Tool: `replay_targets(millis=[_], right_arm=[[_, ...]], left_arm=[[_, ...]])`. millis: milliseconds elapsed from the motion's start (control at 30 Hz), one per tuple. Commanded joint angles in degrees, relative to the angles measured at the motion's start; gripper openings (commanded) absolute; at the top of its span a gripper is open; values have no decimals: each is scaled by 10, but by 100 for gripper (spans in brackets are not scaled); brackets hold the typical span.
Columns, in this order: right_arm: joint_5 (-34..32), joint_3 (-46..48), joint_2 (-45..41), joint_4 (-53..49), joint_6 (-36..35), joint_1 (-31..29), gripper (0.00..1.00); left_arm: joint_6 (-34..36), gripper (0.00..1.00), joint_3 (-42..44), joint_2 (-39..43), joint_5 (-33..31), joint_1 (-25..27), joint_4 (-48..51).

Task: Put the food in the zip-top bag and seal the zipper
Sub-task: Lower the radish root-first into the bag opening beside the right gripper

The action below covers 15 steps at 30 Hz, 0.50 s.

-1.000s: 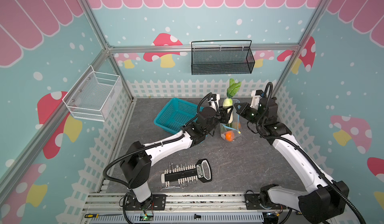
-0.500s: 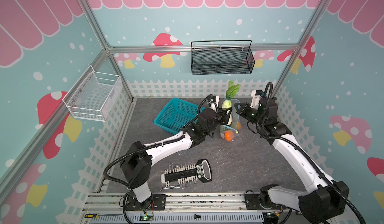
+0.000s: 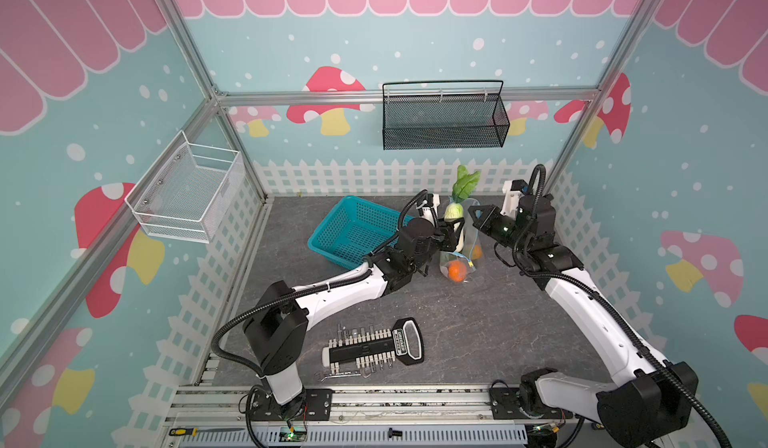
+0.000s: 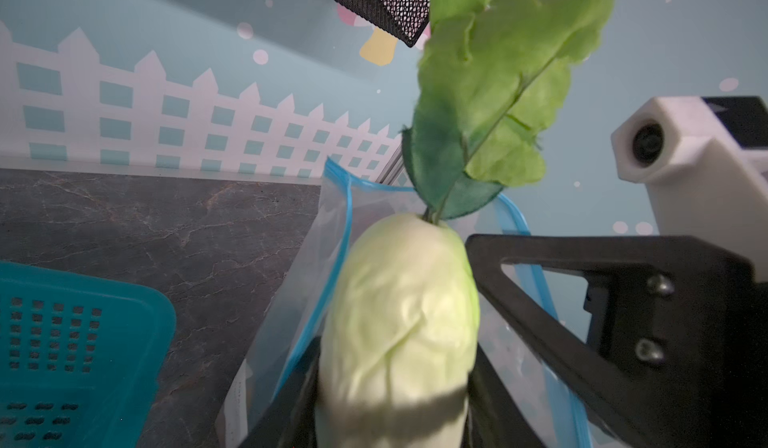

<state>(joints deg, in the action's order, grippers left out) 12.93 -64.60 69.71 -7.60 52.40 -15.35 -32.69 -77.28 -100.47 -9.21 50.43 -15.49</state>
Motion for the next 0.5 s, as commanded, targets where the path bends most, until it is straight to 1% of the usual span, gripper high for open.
replay_targets(millis=[0, 467], right_arm=[[-5, -14, -6, 22, 3, 1, 2], [-3, -25, 6, 23, -3, 2, 3]], left_arm=[[-13, 28, -5, -14, 2, 9, 11], [-19, 29, 5, -8, 2, 10, 29]])
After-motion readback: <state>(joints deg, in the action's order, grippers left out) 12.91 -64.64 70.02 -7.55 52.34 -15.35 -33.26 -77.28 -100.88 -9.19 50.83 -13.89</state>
